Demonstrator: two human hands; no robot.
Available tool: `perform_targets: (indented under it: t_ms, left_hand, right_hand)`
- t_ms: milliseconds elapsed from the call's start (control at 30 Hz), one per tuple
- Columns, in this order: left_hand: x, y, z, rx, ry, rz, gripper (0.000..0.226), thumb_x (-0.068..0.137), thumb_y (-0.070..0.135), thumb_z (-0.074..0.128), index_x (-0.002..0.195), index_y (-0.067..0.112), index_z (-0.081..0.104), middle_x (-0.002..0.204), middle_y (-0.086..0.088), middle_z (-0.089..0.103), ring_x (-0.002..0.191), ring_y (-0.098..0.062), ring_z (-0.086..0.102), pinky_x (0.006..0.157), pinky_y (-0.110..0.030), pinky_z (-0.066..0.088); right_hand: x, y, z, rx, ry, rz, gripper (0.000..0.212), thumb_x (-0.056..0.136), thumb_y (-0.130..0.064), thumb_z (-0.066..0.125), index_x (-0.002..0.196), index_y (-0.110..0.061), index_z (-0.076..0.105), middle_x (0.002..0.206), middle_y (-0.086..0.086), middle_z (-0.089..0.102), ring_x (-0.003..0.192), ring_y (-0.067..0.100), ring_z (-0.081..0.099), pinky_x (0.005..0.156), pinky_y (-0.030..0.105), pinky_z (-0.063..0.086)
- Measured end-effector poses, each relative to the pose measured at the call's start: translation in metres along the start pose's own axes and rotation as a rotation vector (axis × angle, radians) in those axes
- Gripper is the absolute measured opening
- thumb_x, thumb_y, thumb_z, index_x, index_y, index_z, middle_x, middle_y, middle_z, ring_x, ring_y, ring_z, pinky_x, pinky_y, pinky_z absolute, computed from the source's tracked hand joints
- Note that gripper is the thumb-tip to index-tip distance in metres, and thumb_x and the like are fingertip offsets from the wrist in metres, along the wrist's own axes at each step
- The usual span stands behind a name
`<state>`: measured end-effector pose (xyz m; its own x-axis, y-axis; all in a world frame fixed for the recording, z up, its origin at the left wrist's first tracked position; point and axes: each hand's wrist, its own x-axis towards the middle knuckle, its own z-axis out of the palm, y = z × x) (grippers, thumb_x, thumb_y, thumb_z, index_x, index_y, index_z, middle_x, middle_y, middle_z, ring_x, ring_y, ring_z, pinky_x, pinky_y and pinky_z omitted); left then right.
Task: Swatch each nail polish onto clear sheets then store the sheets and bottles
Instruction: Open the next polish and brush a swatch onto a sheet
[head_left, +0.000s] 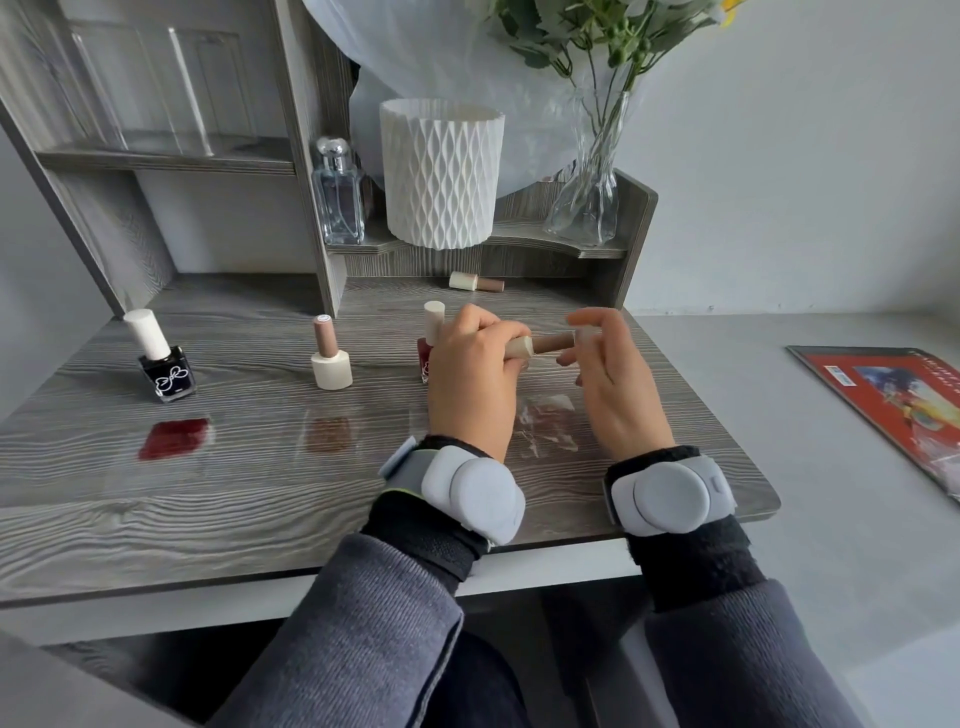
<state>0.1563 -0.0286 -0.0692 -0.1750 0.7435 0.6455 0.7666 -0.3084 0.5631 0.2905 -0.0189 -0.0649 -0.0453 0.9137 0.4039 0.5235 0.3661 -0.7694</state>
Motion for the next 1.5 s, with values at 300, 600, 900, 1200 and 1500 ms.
perform_targets:
  t_ms: [300,600,900,1200,1500]
  left_hand:
    - [0.0,0.0001,-0.0009,0.005,-0.013,-0.019,0.025,0.076,0.005,0.074,0.099,0.016,0.073,0.096,-0.002,0.056,0.085,-0.023,0.056,0.076,-0.042,0.05]
    - [0.0005,0.0029,-0.0023,-0.017,-0.064,0.003,0.024,0.079,0.007,0.073,0.101,0.016,0.073,0.098,0.0,0.059,0.083,-0.016,0.057,0.077,-0.031,0.049]
    - [-0.0006,0.003,-0.0026,-0.008,-0.152,-0.03,0.025,0.084,0.01,0.068,0.108,0.016,0.071,0.102,0.0,0.059,0.087,-0.014,0.055,0.073,-0.023,0.04]
    - [-0.0008,0.0048,-0.0045,-0.013,-0.182,-0.029,0.018,0.078,0.012,0.074,0.097,0.015,0.074,0.091,-0.003,0.064,0.083,-0.017,0.057,0.071,-0.028,0.042]
    - [0.0001,0.0073,-0.0065,0.047,-0.234,-0.136,0.012,0.081,0.023,0.072,0.093,0.022,0.073,0.085,0.002,0.072,0.083,-0.016,0.063,0.07,-0.027,0.043]
  right_hand:
    - [0.001,0.0015,0.0018,-0.021,0.012,-0.059,0.008,0.1,-0.025,0.048,0.096,-0.032,0.049,0.085,-0.015,0.062,0.089,0.019,0.061,0.089,0.059,0.044]
    - [0.0005,0.0003,0.0,-0.121,0.025,-0.002,0.038,0.102,-0.045,0.032,0.074,-0.027,0.051,0.062,-0.008,0.05,0.064,0.016,0.049,0.084,0.054,0.043]
    - [0.0008,0.0011,-0.002,0.012,0.043,-0.113,0.006,0.096,-0.017,0.056,0.099,-0.019,0.061,0.086,-0.003,0.072,0.074,0.006,0.063,0.069,0.016,0.044]
    - [0.0014,0.0,-0.001,-0.052,0.053,-0.126,0.014,0.092,-0.028,0.063,0.088,-0.015,0.062,0.08,-0.01,0.071,0.074,0.001,0.059,0.069,0.023,0.046]
    - [0.0021,-0.0003,0.0018,-0.044,0.058,-0.14,0.021,0.092,-0.035,0.061,0.108,-0.024,0.071,0.095,-0.006,0.071,0.083,0.015,0.063,0.076,0.038,0.053]
